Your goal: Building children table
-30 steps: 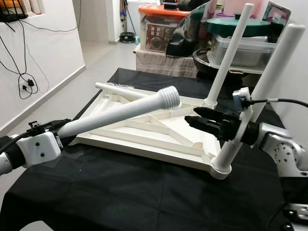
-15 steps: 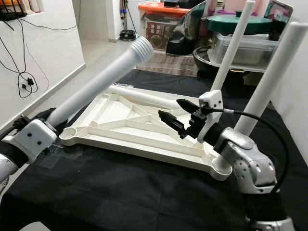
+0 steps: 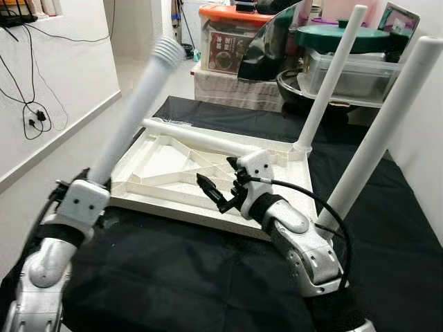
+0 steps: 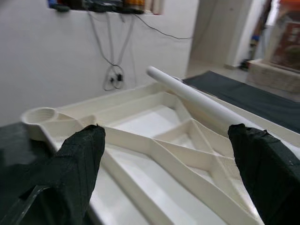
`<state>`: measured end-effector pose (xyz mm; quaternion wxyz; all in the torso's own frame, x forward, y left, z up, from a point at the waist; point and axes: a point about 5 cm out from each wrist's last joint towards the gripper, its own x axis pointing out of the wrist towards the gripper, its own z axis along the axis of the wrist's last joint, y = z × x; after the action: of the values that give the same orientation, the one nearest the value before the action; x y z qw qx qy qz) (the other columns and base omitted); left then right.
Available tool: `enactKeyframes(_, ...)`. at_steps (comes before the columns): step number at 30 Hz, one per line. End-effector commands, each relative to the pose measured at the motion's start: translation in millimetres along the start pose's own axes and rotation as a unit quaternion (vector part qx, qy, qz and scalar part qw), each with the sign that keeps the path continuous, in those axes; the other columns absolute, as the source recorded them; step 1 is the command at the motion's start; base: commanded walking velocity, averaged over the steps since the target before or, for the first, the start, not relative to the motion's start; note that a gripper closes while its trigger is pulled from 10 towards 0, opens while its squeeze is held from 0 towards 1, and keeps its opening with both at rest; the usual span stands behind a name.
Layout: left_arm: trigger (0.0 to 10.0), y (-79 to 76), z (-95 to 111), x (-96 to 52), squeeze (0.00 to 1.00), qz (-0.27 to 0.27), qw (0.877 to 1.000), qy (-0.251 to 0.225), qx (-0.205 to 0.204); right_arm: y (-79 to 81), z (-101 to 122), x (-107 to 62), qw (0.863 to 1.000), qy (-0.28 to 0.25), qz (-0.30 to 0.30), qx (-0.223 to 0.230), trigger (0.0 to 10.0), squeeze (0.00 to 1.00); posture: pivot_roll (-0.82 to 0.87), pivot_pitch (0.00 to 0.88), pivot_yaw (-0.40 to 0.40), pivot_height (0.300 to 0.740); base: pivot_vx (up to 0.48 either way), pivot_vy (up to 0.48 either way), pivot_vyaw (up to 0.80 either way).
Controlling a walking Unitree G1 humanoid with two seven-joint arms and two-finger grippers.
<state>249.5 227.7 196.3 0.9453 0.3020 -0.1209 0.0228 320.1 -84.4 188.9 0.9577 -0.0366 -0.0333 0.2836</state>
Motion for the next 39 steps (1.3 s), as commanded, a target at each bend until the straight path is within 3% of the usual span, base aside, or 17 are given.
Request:
enactKeyframes(1, 10.0, -1.5, 0, -1.1, 0.00, -0.010, 1.000, -0.001, 0.007, -13.2, -2, -1.6, 0.999, 0.003, -0.029, -0.013, 10.0, 0.00, 0.05, 0.000, -0.086, 0.740, 0.000, 0.000, 0.00)
enactKeyframes(6, 10.0, -4.9, -1, -6.8, 0.00, -0.063, 0.997, -0.007, 0.032, -45.0, -7, -10.7, 0.996, 0.022, -0.077, -0.047, 10.0, 0.00, 0.05, 0.000, -0.081, 0.740, 0.000, 0.000, 0.00)
enactKeyframes(7, 10.0, -2.3, -1, -8.2, 0.00, -0.088, 0.995, -0.011, 0.052, -62.5, -8, -15.9, 0.993, 0.032, -0.098, -0.065, 10.0, 0.00, 0.05, 0.000, -0.079, 0.740, 0.000, 0.000, 0.00)
enactKeyframes(9, 10.0, -2.3, -1, -8.2, 0.00, -0.088, 0.995, -0.011, 0.052, -62.5, -8, -15.9, 0.993, 0.032, -0.098, -0.065, 10.0, 0.00, 0.05, 0.000, -0.079, 0.740, 0.000, 0.000, 0.00)
enactKeyframes(10, 10.0, 2.6, -2, -8.7, 0.00, -0.112, 0.991, -0.015, 0.068, -81.3, -8, -21.7, 0.988, 0.042, -0.119, -0.085, 10.0, 0.00, 0.05, 0.000, -0.076, 0.740, 0.000, 0.000, 0.00)
enactKeyframes(11, 10.0, 2.6, -2, -8.7, 0.00, -0.112, 0.991, -0.015, 0.068, -81.3, -8, -21.7, 0.988, 0.042, -0.119, -0.085, 10.0, 0.00, 0.05, 0.000, -0.076, 0.740, 0.000, 0.000, 0.00)
enactKeyframes(12, 10.0, 8.3, -2, -8.3, 0.00, -0.135, 0.987, -0.018, 0.086, -99.5, -5, -26.9, 0.983, 0.046, -0.140, -0.105, 10.0, 0.00, 0.05, 0.000, -0.075, 0.740, 0.000, 0.000, 0.00)
enactKeyframes(13, 10.0, 8.3, -2, -8.3, 0.00, -0.135, 0.987, -0.018, 0.086, -99.5, -5, -26.9, 0.983, 0.046, -0.140, -0.105, 10.0, 0.00, 0.05, 0.000, -0.075, 0.740, 0.000, 0.000, 0.00)
enactKeyframes(14, 10.0, 13.1, -2, -8.4, 0.00, -0.158, 0.982, -0.019, 0.102, -114.9, -2, -31.0, 0.978, 0.049, -0.161, -0.122, 10.0, 0.00, 0.05, 0.000, -0.072, 0.740, 0.000, 0.000, 0.00)
enactKeyframes(17, 10.0, 16.1, -2, -8.8, 0.00, -0.178, 0.977, -0.020, 0.112, -125.6, 2, -33.7, 0.974, 0.049, -0.176, -0.134, 10.0, 0.00, 0.05, 0.000, -0.072, 0.740, 0.000, 0.000, 0.00)
enactKeyframes(22, 10.0, 25.0, -8, -15.9, 0.00, -0.271, 0.953, -0.006, 0.139, -157.3, 16, -42.5, 0.956, 0.041, -0.235, -0.169, 10.0, 0.00, 0.05, 0.000, -0.073, 0.740, 0.000, 0.000, 0.00)
enactKeyframes(24, 10.0, 25.0, -8, -15.9, 0.00, -0.271, 0.953, -0.006, 0.139, -157.3, 16, -42.5, 0.956, 0.041, -0.235, -0.169, 10.0, 0.00, 0.05, 0.000, -0.073, 0.740, 0.000, 0.000, 0.00)
enactKeyframes(26, 10.0, 39.7, -14, -15.8, 0.00, -0.315, 0.936, 0.017, 0.159, -175.8, 29, -50.5, 0.941, 0.031, -0.270, -0.200, 10.0, 0.00, 0.05, 0.000, -0.066, 0.740, 0.000, 0.000, 0.00)
enactKeyframes(28, 10.0, 47.4, -16, -13.9, 0.00, -0.331, 0.929, 0.029, 0.164, -184.9, 37, -54.6, 0.933, 0.024, -0.288, -0.215, 10.0, 0.00, 0.05, 0.000, -0.066, 0.740, 0.000, 0.000, 0.00)
enactKeyframes(33, 10.0, 53.4, -18, -11.7, 0.00, -0.344, 0.924, 0.037, 0.165, -192.3, 44, -58.0, 0.925, 0.016, -0.307, -0.224, 10.0, 0.00, 0.05, 0.000, -0.066, 0.740, 0.000, 0.000, 0.00)
enactKeyframes(34, 10.0, 58.8, -21, -9.4, 0.00, -0.361, 0.915, 0.047, 0.172, -195.6, 47, -58.4, 0.920, 0.009, -0.319, -0.226, 10.0, 0.00, 0.05, 0.000, -0.066, 0.740, 0.000, 0.000, 0.00)
enactKeyframes(39, 10.0, 66.3, -28, -6.6, 0.00, -0.400, 0.897, 0.067, 0.174, -181.3, 36, -47.0, 0.929, 0.002, -0.297, -0.222, 10.0, 0.00, 0.05, 0.000, -0.060, 0.740, 0.000, 0.000, 0.00)
